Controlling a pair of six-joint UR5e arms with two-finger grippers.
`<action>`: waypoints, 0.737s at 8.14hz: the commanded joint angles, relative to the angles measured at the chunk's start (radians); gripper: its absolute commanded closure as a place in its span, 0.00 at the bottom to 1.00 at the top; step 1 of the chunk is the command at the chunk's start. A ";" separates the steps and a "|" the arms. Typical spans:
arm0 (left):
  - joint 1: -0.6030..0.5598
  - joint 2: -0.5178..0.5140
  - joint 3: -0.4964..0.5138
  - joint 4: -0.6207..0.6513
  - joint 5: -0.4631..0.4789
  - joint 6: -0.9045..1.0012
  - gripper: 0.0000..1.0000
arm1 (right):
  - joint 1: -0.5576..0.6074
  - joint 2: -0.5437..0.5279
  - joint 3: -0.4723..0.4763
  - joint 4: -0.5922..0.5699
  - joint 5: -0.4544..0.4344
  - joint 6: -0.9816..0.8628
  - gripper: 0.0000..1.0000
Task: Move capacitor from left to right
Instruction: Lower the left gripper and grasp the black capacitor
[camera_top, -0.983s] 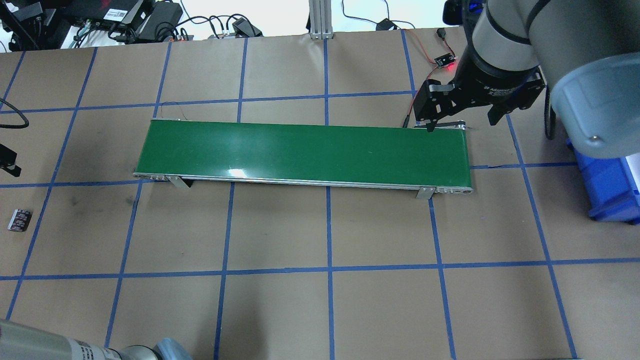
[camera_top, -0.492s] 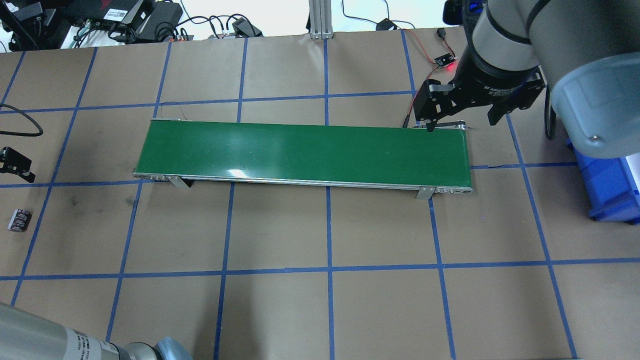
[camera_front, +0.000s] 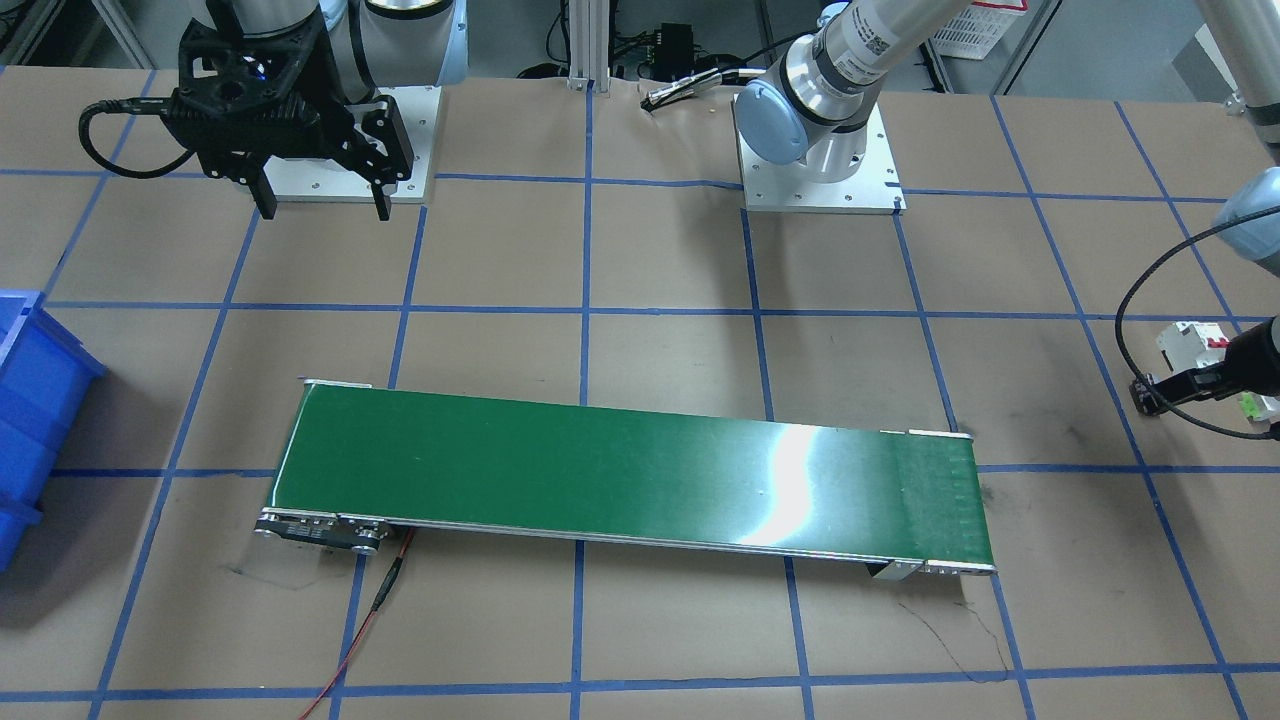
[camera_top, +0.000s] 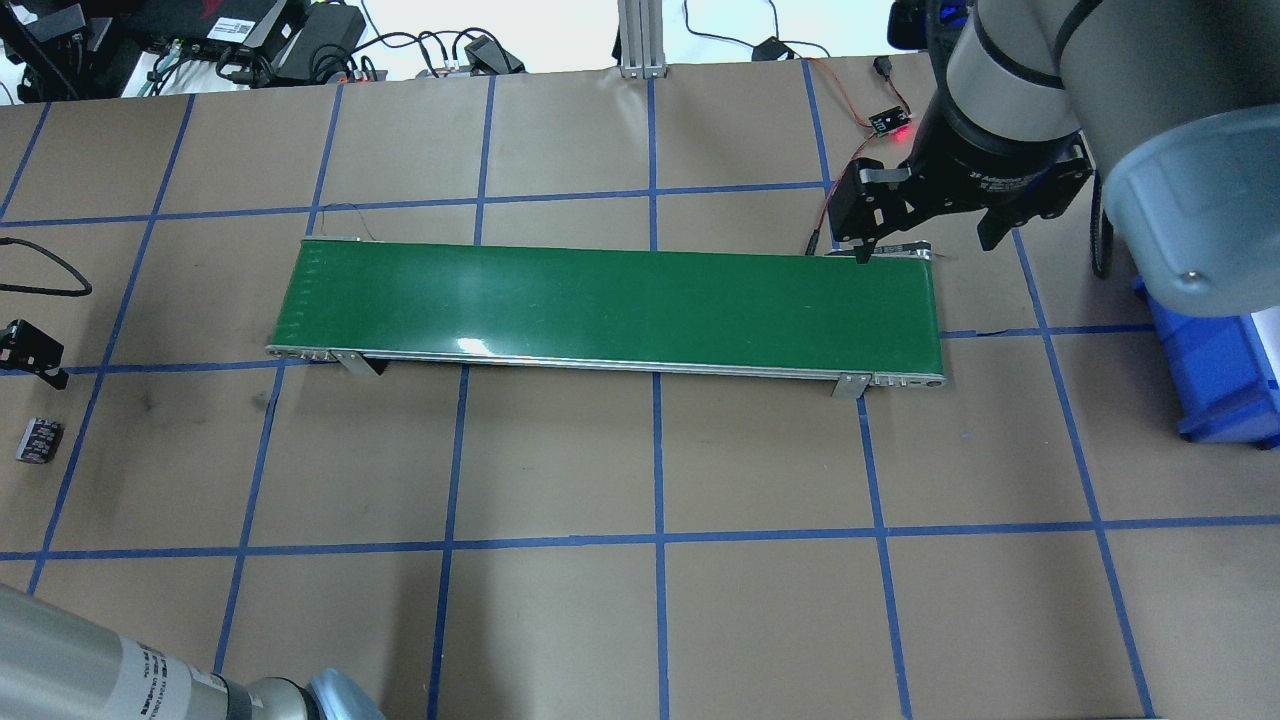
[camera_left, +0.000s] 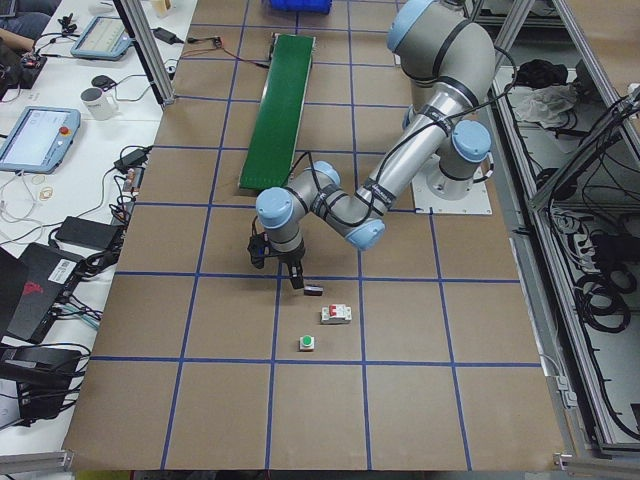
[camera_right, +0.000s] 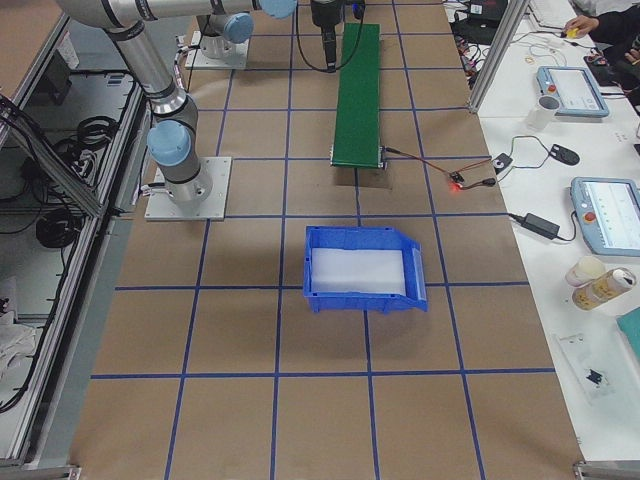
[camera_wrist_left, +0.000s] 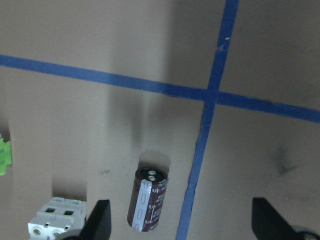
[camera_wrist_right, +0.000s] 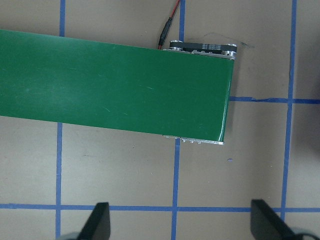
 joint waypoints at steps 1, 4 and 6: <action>0.030 -0.038 -0.002 0.005 0.026 0.007 0.00 | 0.001 0.000 0.000 0.001 -0.001 0.000 0.00; 0.045 -0.072 -0.049 0.134 0.058 0.172 0.00 | 0.001 0.000 0.000 0.001 -0.001 0.000 0.00; 0.047 -0.073 -0.056 0.140 0.062 0.184 0.00 | 0.001 0.001 0.000 0.001 0.001 0.000 0.00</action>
